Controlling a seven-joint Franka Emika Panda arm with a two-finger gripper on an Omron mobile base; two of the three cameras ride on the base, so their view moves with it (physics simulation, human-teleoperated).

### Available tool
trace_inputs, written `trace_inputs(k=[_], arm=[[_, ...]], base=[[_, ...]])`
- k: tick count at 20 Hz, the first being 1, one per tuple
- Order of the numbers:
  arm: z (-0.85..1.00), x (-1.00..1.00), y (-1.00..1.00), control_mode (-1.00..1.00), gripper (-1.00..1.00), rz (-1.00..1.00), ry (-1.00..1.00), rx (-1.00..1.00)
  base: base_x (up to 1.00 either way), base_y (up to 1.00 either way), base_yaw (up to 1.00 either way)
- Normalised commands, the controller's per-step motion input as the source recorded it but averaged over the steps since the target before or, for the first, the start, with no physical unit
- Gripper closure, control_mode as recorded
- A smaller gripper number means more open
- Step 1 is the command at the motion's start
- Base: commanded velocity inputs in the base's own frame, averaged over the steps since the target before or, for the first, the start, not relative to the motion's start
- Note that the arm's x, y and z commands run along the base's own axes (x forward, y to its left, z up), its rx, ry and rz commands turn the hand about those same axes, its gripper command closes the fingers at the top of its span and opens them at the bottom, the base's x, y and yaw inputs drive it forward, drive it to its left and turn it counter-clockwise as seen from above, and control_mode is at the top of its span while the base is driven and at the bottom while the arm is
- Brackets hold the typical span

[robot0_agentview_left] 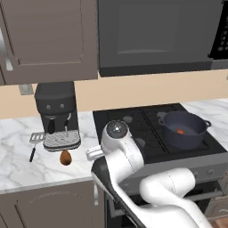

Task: Put the potato and sweet potato in the pot. Retrieve the spatula and lightly stir the vegetables in the pot.

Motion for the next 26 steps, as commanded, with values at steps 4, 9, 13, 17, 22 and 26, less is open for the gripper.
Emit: trace_inputs(k=[4, 9, 13, 17, 22, 26], arm=[[-0.16, 0.38, 1.00, -1.00, -1.00, 0.00, -0.03, 0.12], [-0.06, 0.48, 0.83, -1.00, -1.00, 0.00, 0.09, 0.03], [0.02, 0.80, 0.06, -1.00, -1.00, 0.10, 0.42, -0.07], [-0.26, 0.87, 0.06, -1.00, -1.00, 0.24, 0.72, -0.13], [-0.42, 0.34, 0.16, -1.00, -1.00, 0.21, 0.28, -0.01], [-0.22, 0.00, 0.40, -1.00, -1.00, 0.07, -0.02, 0.00]], base=[[0.00, 0.00, 0.00], [0.00, 0.00, 0.00], [0.00, 0.00, 0.00], [0.00, 0.00, 0.00], [0.00, 0.00, 0.00], [0.00, 0.00, 0.00]])
